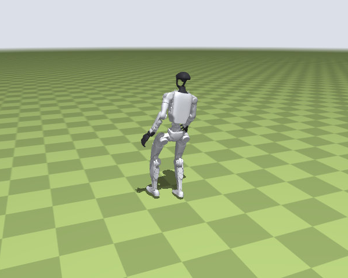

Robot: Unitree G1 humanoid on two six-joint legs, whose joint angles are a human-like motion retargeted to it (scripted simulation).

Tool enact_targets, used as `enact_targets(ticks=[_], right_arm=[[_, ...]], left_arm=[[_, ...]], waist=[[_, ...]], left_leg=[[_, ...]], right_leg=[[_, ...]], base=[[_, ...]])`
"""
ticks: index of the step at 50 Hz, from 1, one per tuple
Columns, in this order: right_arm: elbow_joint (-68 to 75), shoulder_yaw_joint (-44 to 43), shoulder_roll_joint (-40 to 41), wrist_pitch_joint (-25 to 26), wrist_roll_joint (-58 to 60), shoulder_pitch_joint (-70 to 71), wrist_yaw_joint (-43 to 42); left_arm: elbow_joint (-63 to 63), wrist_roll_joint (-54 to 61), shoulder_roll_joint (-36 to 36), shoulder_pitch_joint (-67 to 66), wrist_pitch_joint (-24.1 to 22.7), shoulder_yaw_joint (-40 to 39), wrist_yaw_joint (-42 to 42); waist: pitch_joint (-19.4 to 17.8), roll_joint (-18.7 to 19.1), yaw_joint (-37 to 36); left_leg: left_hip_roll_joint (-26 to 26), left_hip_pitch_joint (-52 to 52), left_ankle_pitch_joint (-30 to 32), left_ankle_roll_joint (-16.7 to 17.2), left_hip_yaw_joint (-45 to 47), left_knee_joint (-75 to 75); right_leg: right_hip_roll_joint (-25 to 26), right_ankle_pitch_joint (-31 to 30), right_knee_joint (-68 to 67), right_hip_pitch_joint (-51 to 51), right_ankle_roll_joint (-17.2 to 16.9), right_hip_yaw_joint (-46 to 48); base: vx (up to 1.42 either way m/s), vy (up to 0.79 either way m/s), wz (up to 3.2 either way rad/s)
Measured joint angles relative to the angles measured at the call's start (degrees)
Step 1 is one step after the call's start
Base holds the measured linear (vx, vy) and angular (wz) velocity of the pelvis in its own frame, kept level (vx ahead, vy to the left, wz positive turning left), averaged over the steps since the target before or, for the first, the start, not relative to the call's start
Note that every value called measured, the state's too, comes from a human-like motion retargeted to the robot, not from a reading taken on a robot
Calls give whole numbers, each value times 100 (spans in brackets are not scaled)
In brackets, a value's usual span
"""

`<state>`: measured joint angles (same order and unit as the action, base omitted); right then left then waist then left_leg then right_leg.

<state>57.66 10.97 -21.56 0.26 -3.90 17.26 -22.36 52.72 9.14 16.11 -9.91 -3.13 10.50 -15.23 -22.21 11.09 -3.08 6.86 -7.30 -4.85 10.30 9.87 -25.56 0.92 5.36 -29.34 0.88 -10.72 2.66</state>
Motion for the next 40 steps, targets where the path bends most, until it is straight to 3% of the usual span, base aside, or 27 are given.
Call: enact_targets(ticks=[3,7,10,13,15,20,27,32,36,40], right_arm=[[-632,1233,-61,69,1569,1096,56],[-1428,2112,-41,175,3020,2623,-173],[-2079,1946,62,160,2467,3459,-233],[-2726,1409,314,-22,1005,3607,-277],[-3154,1103,448,-165,237,3465,-245],[-4259,817,365,-336,-248,2470,236],[-4782,883,476,-92,-515,1054,165],[-4603,1033,759,39,-694,755,423],[-4479,1170,697,84,-866,878,1153],[-4402,1526,441,36,-779,1136,1597]], left_arm=[[658,-763,-387,-408,-176,-376,27],[1133,143,-694,-697,-193,-792,-10],[1352,488,-730,-540,-98,-815,71],[1413,174,-605,-404,47,-708,183],[1386,63,-519,-334,125,-749,222],[1192,464,-460,-239,173,-1202,170],[1040,524,-416,48,347,-1017,-135],[780,403,-338,139,366,-424,37],[653,335,-240,421,368,-497,323],[647,581,-213,757,234,-916,-4]], waist=[[26,376,-426],[-236,411,-671],[-611,328,-846],[-668,148,-1171],[-653,-29,-1363],[-495,-466,-1562],[31,-691,-1799],[506,-1097,-1703],[920,-1652,-1808],[1224,-2151,-2035]], left_leg=[[21,-21,843,435,450,2609],[191,-983,448,443,320,3056],[264,-1414,989,334,756,3056],[297,-1835,1565,336,869,3016],[250,-2018,1632,348,713,3026],[102,-2005,1226,302,504,3056],[318,-1124,1384,214,303,2925],[144,-622,819,-165,278,1702],[4,-456,-180,-563,454,93],[-232,-86,-1400,-755,268,-198]], right_leg=[[314,86,262,535,68,-499],[370,229,466,1167,377,-867],[287,436,215,1392,339,-964],[181,580,-22,1409,211,-1047],[66,682,-104,1447,157,-1088],[-207,824,117,1686,157,-1008],[-54,890,439,1562,203,-874],[-154,918,858,1370,135,-491],[-406,948,1102,1130,-72,46],[-487,1110,1563,1128,-211,516]], base=[[43,12,-175],[30,1,-93],[22,0,-45],[24,-1,-29],[27,3,-13],[28,7,23],[25,7,30],[24,7,89],[35,9,116],[42,12,129]])
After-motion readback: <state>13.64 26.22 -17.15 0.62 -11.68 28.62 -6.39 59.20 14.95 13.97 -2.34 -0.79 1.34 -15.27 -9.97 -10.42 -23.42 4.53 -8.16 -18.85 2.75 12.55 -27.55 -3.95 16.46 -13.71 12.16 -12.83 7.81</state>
